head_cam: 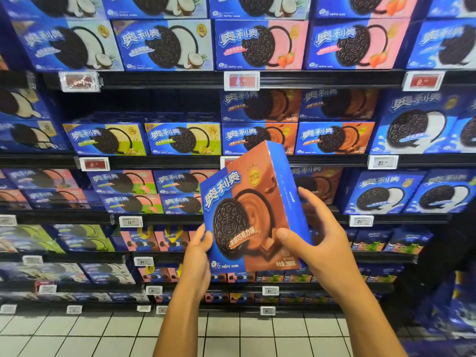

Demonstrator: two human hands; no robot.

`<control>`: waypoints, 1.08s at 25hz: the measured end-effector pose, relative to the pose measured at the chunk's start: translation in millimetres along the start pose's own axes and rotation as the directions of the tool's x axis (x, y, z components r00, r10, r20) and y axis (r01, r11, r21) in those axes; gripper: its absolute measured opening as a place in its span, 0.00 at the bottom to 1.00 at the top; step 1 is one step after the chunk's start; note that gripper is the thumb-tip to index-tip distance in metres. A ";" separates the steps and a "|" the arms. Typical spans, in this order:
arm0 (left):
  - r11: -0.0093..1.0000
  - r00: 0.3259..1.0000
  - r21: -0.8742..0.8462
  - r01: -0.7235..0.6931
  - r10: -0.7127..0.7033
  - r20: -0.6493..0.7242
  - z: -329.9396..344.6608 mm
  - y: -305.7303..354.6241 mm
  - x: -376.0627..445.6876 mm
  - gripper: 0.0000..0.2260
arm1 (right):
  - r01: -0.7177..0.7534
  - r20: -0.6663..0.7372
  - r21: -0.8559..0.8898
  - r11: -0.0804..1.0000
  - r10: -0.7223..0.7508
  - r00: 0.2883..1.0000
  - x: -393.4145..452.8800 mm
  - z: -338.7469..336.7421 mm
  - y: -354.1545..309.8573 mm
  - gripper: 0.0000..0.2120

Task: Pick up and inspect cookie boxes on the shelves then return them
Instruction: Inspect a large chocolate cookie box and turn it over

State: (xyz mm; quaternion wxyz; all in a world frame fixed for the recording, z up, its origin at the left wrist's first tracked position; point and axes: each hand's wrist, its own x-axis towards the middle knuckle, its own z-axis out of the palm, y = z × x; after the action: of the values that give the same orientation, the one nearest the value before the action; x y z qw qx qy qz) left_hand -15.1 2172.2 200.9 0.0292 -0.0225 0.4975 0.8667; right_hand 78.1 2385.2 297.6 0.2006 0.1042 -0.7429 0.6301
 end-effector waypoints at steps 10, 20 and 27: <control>0.984 0.982 0.058 -0.169 0.163 0.097 12.2 55.8 -25.9 0.26 | -0.185 -0.080 0.185 0.965 0.202 0.976 12.6 -25.2 44.1 0.22; 0.971 0.963 0.074 -0.226 0.211 0.170 40.4 76.5 -40.5 0.25 | -0.297 -0.055 0.572 0.764 0.397 0.916 31.1 -16.8 85.4 0.17; 0.966 0.925 0.062 -0.251 0.220 0.311 82.5 71.4 -53.7 0.27 | -0.444 0.128 0.769 0.459 0.571 0.811 31.9 -3.7 106.8 0.18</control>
State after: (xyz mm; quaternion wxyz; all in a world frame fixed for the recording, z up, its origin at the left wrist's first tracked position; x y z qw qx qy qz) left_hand 32.4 2206.0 307.6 0.0014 0.1715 0.5292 0.8310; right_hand 6.6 2411.7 216.3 -0.0064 -0.0941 -0.3798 0.9202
